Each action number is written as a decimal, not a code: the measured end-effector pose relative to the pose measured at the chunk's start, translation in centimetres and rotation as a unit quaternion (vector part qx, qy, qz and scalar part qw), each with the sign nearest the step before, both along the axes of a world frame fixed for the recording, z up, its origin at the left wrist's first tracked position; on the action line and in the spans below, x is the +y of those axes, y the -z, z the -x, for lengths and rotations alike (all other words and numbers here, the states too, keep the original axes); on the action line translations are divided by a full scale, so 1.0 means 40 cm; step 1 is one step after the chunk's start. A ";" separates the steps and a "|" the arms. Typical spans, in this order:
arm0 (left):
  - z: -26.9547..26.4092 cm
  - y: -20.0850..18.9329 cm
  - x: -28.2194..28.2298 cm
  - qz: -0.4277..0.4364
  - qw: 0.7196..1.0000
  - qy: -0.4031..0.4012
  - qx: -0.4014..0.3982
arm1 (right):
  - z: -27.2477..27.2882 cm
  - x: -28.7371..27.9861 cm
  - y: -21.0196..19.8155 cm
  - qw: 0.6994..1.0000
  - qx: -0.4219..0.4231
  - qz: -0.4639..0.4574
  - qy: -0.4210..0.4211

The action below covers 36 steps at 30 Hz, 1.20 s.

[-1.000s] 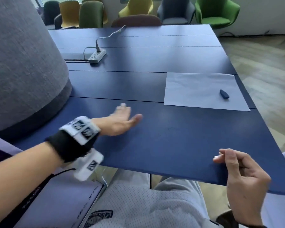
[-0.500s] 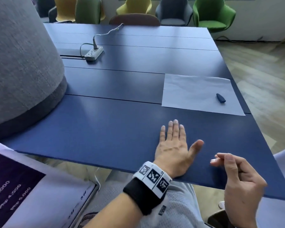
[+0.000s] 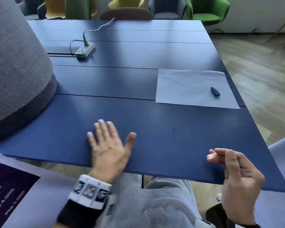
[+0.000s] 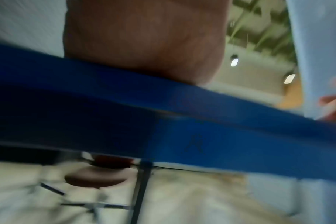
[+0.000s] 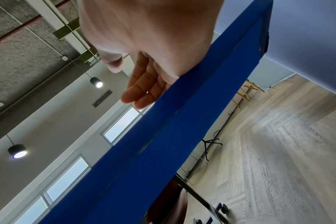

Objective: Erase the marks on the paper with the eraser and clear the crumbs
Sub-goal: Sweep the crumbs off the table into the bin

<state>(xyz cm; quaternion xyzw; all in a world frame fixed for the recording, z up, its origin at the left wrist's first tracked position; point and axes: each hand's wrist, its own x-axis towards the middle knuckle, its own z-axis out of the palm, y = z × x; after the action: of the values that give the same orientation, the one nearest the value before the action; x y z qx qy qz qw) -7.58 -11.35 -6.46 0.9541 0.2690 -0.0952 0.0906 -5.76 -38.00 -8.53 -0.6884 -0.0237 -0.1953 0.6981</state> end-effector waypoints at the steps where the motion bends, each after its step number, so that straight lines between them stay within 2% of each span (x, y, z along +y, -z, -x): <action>1: -0.023 0.006 -0.056 0.007 0.999 0.046 0.010 | 0.001 -0.001 0.001 1.000 0.001 0.004 -0.003; 3: -0.071 0.017 -0.177 0.047 0.989 0.142 0.001 | 0.000 -0.005 0.001 1.000 0.001 0.006 -0.007; 5: -0.107 0.000 -0.263 0.165 0.964 0.210 -0.009 | 0.000 -0.009 0.004 1.000 0.003 0.004 -0.007; 6: -0.118 -0.022 -0.284 0.259 0.939 0.226 -0.009 | 0.000 -0.011 0.006 1.000 0.003 0.002 -0.006; 8: -0.127 -0.056 -0.286 0.455 0.867 0.204 -0.026 | -0.002 -0.013 0.004 1.000 0.001 -0.017 -0.006; 9: -0.125 -0.070 -0.266 0.517 0.835 0.184 -0.042 | -0.003 -0.013 0.002 1.000 -0.002 -0.030 -0.007; 10: -0.123 -0.085 -0.236 0.542 0.819 0.182 -0.055 | -0.005 -0.014 0.002 0.999 -0.006 -0.041 -0.006; 11: -0.116 -0.103 -0.202 0.529 0.823 0.197 -0.060 | -0.006 -0.015 0.003 0.999 -0.007 -0.050 -0.008; 13: -0.119 -0.140 -0.131 0.449 0.856 0.253 -0.049 | -0.008 -0.016 0.006 0.998 -0.007 -0.059 -0.011; 15: -0.150 -0.173 -0.067 0.307 0.898 0.315 -0.028 | -0.010 -0.014 0.008 0.998 -0.006 -0.056 -0.014; 17: -0.206 -0.186 -0.037 0.144 0.919 0.367 0.010 | -0.008 -0.016 0.009 0.999 -0.005 -0.048 -0.015; 19: -0.252 -0.165 -0.040 0.029 0.908 0.414 0.065 | -0.006 -0.014 0.006 0.999 -0.004 -0.044 -0.017; 21: -0.281 -0.121 -0.065 -0.033 0.885 0.451 0.110 | -0.002 -0.011 0.005 0.999 -0.004 -0.038 -0.014; 24: -0.285 -0.068 -0.133 -0.033 0.881 0.448 0.150 | -0.001 -0.008 0.001 1.000 -0.009 -0.018 -0.008; 26: -0.271 -0.064 -0.188 -0.015 0.880 0.445 0.162 | -0.001 -0.010 0.001 1.000 -0.009 -0.006 -0.004; 28: -0.252 -0.060 -0.232 -0.013 0.868 0.472 0.154 | 0.000 -0.012 0.002 1.000 -0.010 0.002 -0.003; 32: -0.223 -0.076 -0.256 0.022 0.853 0.498 0.157 | 0.001 -0.020 0.000 1.000 -0.008 -0.004 -0.007; 34: -0.197 -0.107 -0.222 0.076 0.879 0.454 0.125 | 0.001 -0.023 0.000 1.000 -0.006 -0.024 -0.014; 36: -0.138 -0.112 -0.168 0.108 0.932 0.340 0.059 | 0.001 -0.024 0.002 0.999 -0.002 -0.046 -0.021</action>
<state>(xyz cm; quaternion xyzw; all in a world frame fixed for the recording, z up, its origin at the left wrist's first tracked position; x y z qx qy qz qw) -2.05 -18.09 -1.99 0.9657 -0.0786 -0.2048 0.1390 -5.81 -38.95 -8.63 -0.6543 -0.0308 -0.1829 0.7331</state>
